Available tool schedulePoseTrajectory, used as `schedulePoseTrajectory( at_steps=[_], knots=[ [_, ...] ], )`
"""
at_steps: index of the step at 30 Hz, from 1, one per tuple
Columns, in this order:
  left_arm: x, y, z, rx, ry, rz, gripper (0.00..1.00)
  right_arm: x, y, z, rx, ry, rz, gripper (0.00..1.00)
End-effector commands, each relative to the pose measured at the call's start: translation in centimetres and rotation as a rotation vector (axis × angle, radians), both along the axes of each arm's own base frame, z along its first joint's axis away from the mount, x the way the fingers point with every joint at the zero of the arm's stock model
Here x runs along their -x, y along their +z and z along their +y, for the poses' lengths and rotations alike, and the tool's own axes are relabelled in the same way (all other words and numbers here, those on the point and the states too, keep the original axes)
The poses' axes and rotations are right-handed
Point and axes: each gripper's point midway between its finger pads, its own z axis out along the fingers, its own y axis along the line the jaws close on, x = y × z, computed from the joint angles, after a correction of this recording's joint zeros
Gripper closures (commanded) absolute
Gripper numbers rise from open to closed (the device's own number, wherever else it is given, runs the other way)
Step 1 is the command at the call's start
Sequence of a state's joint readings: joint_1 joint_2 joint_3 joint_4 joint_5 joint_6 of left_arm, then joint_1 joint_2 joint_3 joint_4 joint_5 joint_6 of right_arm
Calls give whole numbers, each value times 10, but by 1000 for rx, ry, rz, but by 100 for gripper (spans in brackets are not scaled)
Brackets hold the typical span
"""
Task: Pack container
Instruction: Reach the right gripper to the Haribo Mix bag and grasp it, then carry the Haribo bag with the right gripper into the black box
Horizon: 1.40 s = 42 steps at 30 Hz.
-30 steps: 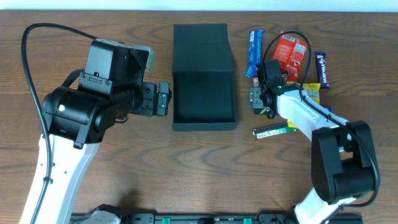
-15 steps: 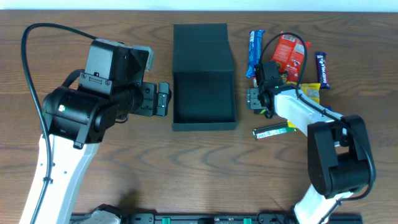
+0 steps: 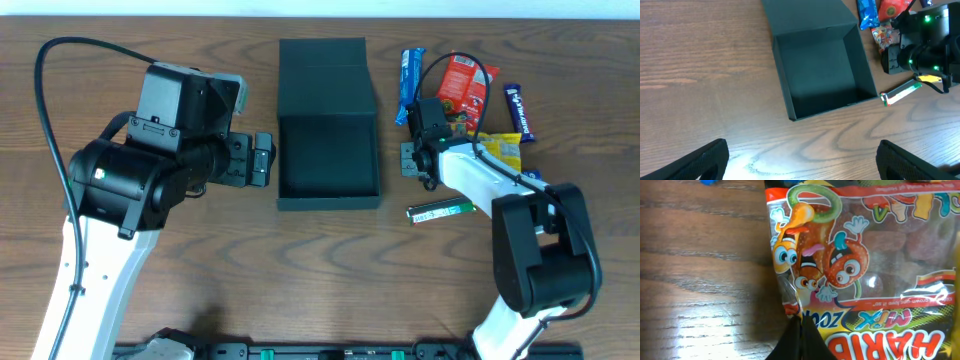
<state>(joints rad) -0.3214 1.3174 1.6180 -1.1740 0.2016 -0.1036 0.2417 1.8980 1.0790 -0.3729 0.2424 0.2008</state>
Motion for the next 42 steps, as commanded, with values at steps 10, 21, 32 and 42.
schedulePoseTrajectory(
  at_steps=[10, 21, 32, 42],
  knots=[
    [-9, -2, 24, -113, 74, -32, 5, -18, 85, 35, -1, 68, -115, 99],
    [-13, -5, 62, -181, 205, -19, 5, -3, 231, 86, -127, 116, -380, 98],
    [-9, -10, 128, -59, 419, 68, 5, 38, 211, 183, -197, 77, -393, 99],
    [-7, -11, 132, -33, 433, 82, 5, 34, 165, 209, -158, 57, -359, 99]
  ],
)
